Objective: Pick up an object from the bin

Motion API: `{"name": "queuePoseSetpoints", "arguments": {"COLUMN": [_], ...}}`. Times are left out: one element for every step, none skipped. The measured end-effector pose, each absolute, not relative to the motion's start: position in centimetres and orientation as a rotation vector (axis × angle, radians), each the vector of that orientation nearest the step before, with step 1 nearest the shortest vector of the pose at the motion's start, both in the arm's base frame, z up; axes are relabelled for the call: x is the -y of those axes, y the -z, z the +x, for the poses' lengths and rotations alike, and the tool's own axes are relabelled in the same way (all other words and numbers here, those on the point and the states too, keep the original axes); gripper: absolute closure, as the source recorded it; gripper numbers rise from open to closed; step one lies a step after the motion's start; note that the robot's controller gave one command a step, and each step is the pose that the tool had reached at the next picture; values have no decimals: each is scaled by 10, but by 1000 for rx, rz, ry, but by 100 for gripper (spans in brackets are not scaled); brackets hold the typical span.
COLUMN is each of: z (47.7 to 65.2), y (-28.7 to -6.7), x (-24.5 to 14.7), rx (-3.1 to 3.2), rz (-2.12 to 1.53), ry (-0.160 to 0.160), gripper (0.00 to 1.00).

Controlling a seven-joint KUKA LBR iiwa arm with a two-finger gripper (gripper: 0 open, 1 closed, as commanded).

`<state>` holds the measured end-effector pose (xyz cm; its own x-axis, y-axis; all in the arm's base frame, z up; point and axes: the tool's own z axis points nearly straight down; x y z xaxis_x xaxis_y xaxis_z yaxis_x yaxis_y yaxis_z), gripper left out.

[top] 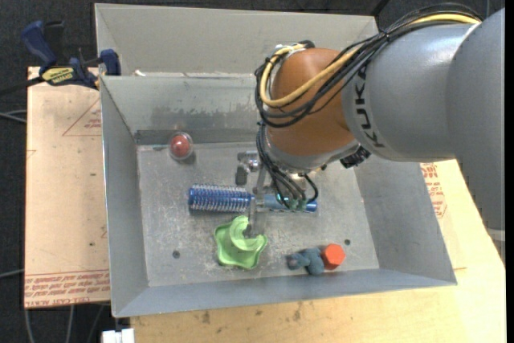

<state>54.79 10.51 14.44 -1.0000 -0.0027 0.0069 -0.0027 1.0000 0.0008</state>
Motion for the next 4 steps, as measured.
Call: {"name": "queuePoseSetpoints", "arguments": {"z": [586, 584, 579, 577], "y": [-96, -90, -231, -225], "x": [-99, -97, -93, -92], "rx": [3161, 3156, 3151, 3142], "rz": [-48, -52, -113, -114], "ry": [12, 7, 5, 2], "gripper": [0, 100, 100, 0]}}
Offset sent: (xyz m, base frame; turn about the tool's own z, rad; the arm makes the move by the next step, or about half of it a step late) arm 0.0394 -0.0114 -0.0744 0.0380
